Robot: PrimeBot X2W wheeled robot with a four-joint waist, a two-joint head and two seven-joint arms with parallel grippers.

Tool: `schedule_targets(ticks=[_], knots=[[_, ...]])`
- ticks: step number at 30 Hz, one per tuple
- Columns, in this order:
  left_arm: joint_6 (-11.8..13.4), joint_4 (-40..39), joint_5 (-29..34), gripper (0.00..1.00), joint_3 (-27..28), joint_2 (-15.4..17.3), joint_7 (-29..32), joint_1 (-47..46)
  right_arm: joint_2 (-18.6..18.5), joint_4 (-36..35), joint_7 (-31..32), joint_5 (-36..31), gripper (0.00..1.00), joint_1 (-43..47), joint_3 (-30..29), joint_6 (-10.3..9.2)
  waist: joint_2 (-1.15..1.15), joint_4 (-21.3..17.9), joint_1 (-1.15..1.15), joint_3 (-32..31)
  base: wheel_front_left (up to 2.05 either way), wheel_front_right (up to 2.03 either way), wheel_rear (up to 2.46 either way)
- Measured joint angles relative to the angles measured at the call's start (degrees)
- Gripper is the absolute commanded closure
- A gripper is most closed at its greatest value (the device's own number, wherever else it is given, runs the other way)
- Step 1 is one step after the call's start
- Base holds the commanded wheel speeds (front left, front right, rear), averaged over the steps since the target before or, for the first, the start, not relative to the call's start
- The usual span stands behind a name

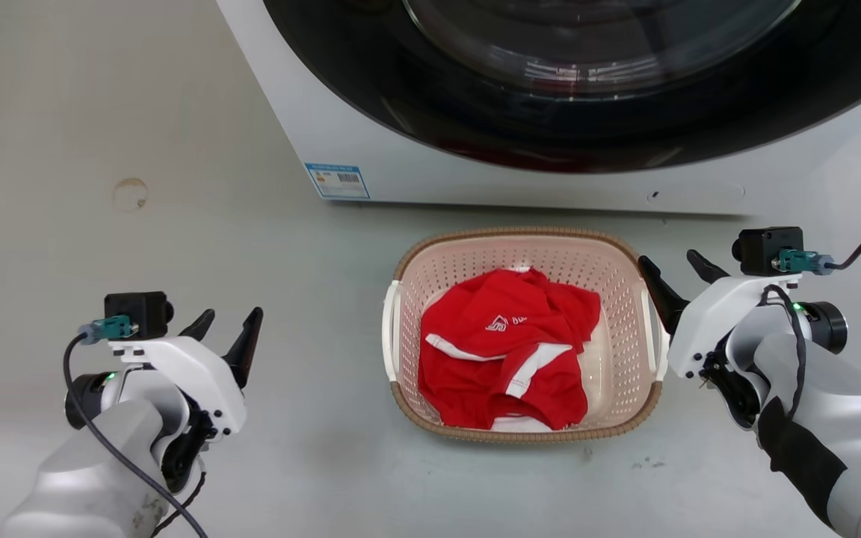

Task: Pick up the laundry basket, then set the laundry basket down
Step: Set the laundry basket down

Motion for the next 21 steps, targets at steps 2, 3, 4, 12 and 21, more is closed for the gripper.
schedule_targets(ticks=[2, 3, 4, 12, 21], knots=[[0.0, -0.15, 0.0, 0.0, 1.09, 0.45, -0.01, 0.75, 0.01, -0.19, 0.0, -0.26, 0.0, 0.03, -0.26, 0.0, 0.0, 0.25, 0.0, -1.29, 0.0, 0.0, 0.0], [0.0, -0.33, 0.03, 0.0, 1.64, 0.86, -0.01, 1.11, 0.0, -0.38, 0.0, -0.73, 0.0, 0.03, -0.57, 0.0, 0.0, 0.36, 0.0, -1.97, 0.0, 0.0, 0.0], [0.0, -0.52, 0.16, 0.0, 2.22, 1.31, -0.01, 1.52, 0.0, -0.73, -0.01, -1.35, 0.0, 0.04, -1.35, 0.0, 0.0, 0.47, 0.0, -2.61, 0.0, 0.0, 0.0], [0.0, -3.65, 2.94, 0.0, 6.71, 4.41, -0.01, 6.98, -0.12, -3.44, -0.45, -7.65, 0.0, 3.11, -8.83, 0.0, 0.0, 0.79, 0.0, -8.44, 0.0, 0.0, 0.0], [0.0, -7.71, 7.59, 0.0, 13.4, 7.61, -0.01, 14.24, -3.19, -11.26, -0.48, -16.41, 0.0, 10.47, -18.93, 0.0, 0.0, 0.79, 0.0, -16.16, 0.0, 0.0, 0.0]])
